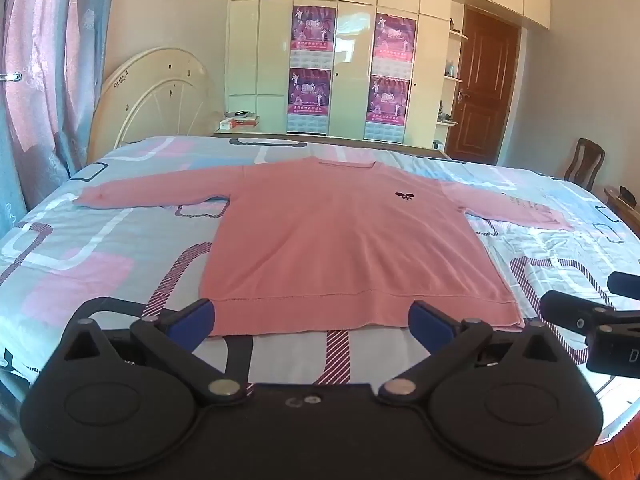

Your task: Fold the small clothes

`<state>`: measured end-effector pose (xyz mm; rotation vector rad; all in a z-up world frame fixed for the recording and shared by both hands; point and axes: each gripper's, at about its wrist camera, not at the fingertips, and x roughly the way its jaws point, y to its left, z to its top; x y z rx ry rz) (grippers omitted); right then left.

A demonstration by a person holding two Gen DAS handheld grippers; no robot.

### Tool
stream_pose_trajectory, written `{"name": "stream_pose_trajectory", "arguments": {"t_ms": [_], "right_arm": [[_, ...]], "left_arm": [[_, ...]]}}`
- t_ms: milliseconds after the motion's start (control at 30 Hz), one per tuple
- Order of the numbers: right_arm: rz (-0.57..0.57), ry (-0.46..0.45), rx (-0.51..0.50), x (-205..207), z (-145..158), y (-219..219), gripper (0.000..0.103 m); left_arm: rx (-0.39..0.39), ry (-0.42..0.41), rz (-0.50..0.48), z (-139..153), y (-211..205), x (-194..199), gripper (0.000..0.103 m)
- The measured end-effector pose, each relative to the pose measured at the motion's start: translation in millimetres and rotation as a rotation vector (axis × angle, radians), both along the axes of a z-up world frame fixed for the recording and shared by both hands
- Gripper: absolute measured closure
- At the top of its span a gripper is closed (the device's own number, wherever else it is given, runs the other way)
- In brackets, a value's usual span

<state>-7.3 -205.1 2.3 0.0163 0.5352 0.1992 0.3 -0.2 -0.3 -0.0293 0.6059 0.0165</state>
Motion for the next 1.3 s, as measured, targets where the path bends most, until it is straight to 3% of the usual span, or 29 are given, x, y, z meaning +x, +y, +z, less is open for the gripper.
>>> {"name": "stream_pose_trajectory", "arguments": {"t_ms": [1300], "right_arm": [[0.002, -0.023, 0.001, -4.9, 2.7, -0.6, 0.0]], "left_arm": [[-0.012, -0.011, 0.016, 2.4, 0.5, -3.5, 0.0]]}}
